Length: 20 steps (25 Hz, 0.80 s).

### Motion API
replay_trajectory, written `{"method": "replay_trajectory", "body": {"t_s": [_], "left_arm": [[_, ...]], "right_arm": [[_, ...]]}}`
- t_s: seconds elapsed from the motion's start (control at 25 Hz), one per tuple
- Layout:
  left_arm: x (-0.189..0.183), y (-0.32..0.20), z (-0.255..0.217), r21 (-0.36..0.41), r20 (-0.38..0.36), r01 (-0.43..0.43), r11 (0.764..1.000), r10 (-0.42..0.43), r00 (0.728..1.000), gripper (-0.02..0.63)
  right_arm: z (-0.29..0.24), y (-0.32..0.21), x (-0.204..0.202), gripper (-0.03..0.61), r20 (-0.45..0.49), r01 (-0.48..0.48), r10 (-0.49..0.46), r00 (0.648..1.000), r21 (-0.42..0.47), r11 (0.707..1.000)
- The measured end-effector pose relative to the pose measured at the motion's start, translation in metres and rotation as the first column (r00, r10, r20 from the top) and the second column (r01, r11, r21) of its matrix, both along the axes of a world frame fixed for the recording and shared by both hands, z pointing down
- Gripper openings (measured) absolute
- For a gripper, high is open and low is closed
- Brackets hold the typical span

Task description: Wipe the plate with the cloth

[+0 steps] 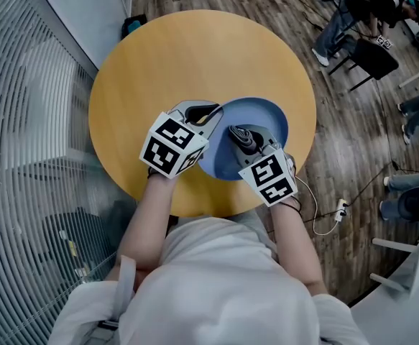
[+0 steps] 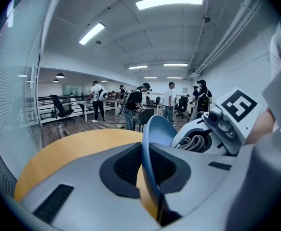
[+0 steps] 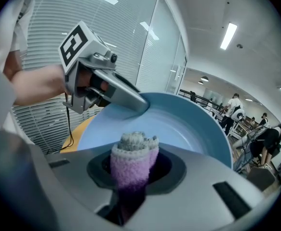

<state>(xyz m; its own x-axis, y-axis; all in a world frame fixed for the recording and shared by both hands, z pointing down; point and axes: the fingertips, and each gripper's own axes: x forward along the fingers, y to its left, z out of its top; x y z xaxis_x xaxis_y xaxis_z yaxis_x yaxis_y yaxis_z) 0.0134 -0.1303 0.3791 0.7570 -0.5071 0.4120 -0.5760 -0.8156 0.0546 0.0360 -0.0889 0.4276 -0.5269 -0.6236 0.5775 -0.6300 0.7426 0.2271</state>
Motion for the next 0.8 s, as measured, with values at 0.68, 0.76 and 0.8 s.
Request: {"method": "replay_trajectory", "body": {"t_s": [0.68,0.76,0.8], "left_arm": [[0.0,0.004,-0.002,0.004,0.006,-0.01,1.0,0.01,1.0,0.028],[-0.002,0.002,-0.003,0.004,0.007,-0.011,1.0,0.011,1.0,0.028],[-0.003,0.002,-0.003,0.004,0.006,-0.012,1.0,0.012,1.0,0.028]], "right_arm": [[-0.02,-0.032,0.072,0.089,-0.057,-0.219,0.223,0.973,0.068,0.973],[-0.021,-0.034,0.074,0.089,-0.052,-0.24,0.243,0.969,0.063,0.969],[-0.021,-0.035,0.075,0.089,-0.049,-0.25,0.253,0.966,0.059,0.966]]}}
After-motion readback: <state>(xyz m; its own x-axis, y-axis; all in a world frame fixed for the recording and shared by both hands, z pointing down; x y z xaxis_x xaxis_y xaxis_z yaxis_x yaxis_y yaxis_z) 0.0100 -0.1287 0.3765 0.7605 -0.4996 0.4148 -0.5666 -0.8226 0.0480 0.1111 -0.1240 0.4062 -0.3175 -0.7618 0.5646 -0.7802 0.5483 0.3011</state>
